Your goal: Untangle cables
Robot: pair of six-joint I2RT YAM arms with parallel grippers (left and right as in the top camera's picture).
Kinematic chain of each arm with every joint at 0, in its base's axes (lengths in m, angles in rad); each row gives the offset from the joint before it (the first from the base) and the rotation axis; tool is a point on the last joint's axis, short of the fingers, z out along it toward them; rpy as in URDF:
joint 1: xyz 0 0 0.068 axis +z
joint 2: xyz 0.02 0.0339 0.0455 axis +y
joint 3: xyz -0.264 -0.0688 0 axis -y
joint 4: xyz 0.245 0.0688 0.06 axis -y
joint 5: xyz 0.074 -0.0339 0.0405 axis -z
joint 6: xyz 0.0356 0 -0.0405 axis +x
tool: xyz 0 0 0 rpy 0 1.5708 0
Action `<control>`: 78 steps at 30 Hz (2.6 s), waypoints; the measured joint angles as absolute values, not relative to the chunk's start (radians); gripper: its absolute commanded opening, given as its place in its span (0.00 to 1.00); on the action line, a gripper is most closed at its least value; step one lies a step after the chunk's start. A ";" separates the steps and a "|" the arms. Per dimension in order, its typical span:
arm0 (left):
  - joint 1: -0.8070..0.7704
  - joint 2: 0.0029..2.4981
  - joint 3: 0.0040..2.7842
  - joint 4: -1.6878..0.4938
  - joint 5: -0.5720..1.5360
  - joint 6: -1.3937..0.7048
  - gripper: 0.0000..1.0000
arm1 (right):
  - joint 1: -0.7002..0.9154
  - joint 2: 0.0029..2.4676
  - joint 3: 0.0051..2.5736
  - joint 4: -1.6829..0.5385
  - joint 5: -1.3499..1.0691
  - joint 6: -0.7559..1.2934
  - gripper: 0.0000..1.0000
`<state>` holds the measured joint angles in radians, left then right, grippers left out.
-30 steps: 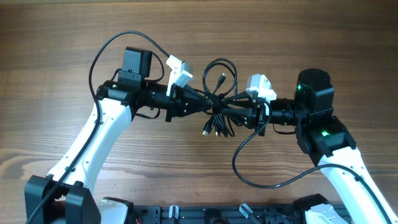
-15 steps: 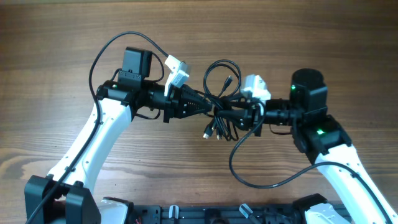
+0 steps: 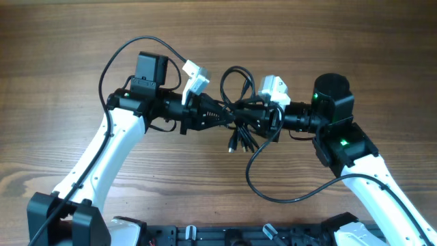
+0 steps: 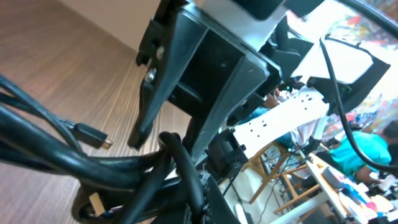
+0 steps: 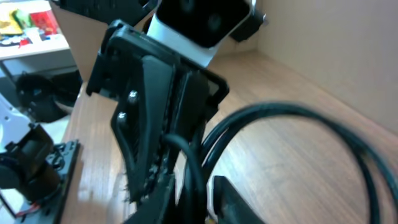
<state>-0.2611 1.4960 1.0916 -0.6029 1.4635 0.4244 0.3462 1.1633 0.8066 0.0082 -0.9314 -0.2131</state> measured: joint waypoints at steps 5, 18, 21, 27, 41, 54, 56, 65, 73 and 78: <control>-0.263 1.496 1.092 -0.606 1.463 0.387 0.04 | 0.345 1.163 0.807 0.012 -0.914 -0.191 0.36; -0.253 1.496 1.092 -0.585 1.453 0.156 0.04 | 0.344 1.163 0.807 0.052 -0.913 -0.112 0.31; -0.231 1.496 1.092 -0.584 1.448 0.107 0.04 | 0.344 1.157 0.807 0.054 -0.920 -0.105 0.31; -0.207 1.496 1.092 -0.583 1.439 -0.001 0.04 | 0.344 1.138 0.807 0.054 -0.920 -0.108 0.31; -0.207 1.496 1.092 -0.545 1.441 0.079 0.04 | 0.344 1.137 0.807 -0.044 -0.852 -0.356 0.31; -0.222 1.500 1.092 -0.538 1.441 0.178 0.04 | 0.344 1.171 0.807 0.007 -0.802 -0.422 0.24; -0.229 1.501 1.092 -0.538 1.441 0.179 0.04 | 0.344 1.172 0.807 0.020 -0.802 -0.425 0.24; -0.235 1.502 1.092 -0.538 1.456 0.179 0.04 | 0.351 1.172 0.807 -0.011 -0.799 -0.414 0.35; -0.235 1.502 1.092 -0.538 1.486 0.175 0.04 | 0.360 1.172 0.807 -0.012 -0.807 -0.388 0.04; -0.235 1.502 1.092 -0.538 1.489 0.174 0.04 | 0.362 1.172 0.807 -0.007 -0.807 -0.384 0.04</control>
<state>-0.2348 1.5017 1.0916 -0.5381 1.4895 0.1741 0.3622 1.1725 0.8066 -0.0071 -0.8074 -0.3836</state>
